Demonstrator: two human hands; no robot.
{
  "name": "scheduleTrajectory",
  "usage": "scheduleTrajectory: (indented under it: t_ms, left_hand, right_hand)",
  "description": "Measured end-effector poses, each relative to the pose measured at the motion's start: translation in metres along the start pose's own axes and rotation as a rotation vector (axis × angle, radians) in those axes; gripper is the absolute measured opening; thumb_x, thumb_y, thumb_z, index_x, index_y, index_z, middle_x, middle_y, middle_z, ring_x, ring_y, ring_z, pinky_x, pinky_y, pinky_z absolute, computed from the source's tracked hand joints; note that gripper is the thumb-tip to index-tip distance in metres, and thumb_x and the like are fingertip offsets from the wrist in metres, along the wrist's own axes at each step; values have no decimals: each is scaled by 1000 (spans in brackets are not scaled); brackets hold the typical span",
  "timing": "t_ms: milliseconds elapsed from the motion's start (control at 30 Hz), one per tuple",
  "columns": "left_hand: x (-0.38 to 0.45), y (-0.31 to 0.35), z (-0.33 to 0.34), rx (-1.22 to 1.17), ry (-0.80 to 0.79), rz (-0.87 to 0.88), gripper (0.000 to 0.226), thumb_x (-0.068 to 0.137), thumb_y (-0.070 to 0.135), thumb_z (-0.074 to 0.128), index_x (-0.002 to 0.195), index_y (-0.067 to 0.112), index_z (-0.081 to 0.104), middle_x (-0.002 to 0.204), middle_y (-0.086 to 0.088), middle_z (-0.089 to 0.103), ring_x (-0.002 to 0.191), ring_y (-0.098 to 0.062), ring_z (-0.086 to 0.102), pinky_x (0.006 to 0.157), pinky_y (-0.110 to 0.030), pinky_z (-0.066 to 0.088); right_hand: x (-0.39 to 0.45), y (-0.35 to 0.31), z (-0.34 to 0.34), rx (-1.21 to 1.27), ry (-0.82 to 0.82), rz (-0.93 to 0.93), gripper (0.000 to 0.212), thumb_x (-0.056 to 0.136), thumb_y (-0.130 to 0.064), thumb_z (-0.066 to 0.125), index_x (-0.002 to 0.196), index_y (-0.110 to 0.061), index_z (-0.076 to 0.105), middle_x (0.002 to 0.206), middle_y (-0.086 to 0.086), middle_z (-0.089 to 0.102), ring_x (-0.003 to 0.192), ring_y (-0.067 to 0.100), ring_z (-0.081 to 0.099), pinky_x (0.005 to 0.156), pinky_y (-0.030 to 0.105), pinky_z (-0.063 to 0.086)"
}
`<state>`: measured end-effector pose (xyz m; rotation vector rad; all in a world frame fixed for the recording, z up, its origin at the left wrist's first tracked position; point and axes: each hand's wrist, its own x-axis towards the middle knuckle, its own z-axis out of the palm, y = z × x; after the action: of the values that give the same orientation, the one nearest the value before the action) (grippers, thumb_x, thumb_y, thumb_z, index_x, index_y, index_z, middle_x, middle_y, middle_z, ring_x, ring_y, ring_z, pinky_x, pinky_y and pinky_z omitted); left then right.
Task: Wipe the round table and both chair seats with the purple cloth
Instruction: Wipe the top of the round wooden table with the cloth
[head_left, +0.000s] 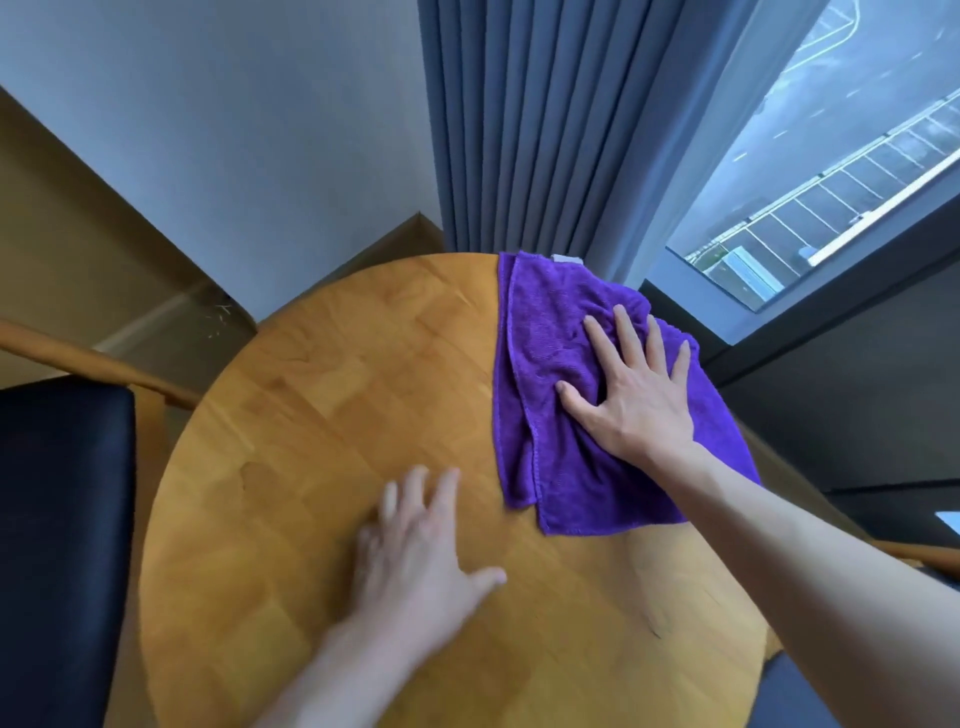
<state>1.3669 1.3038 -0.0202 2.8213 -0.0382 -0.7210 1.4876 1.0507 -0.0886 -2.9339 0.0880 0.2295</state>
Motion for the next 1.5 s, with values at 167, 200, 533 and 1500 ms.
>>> scheduleTrajectory:
  t_ms: [167,200,533,1500]
  left_hand:
    - [67,-81,-61,-21,98,-64,117,69,88,61,159,45,-1,170,6,-10,156,-23,-13,124,-55,3]
    - [78,-99,-67,-30,101,-70,111,73,90,53,160,46,-2,170,6,-15,156,-23,-17,123,-53,-4]
    - [95,-152,-17,63,160,-8,95,83,84,11,153,39,-34,157,-2,-47,146,-22,-43,123,-51,-19]
    - [49,-230,-76,-748,511,-82,53,88,5,50,139,17,53,141,2,54,132,-9,47,113,-26,35]
  right_hand:
    - [1,1,-4,30,9,1,95,81,-94,17,162,-43,9,172,-11,-2,158,22,-12,124,59,-12]
    - [2,0,-4,61,5,14,96,81,-95,14,161,-43,10,172,-12,-2,158,21,-12,123,58,-13]
    - [39,-58,5,81,38,136,79,91,-76,20,161,-41,13,173,-8,-1,158,26,-11,123,62,-11]
    - [30,-298,52,-4,-68,-523,74,89,-53,21,162,-38,18,172,-7,9,159,27,-1,125,59,-8]
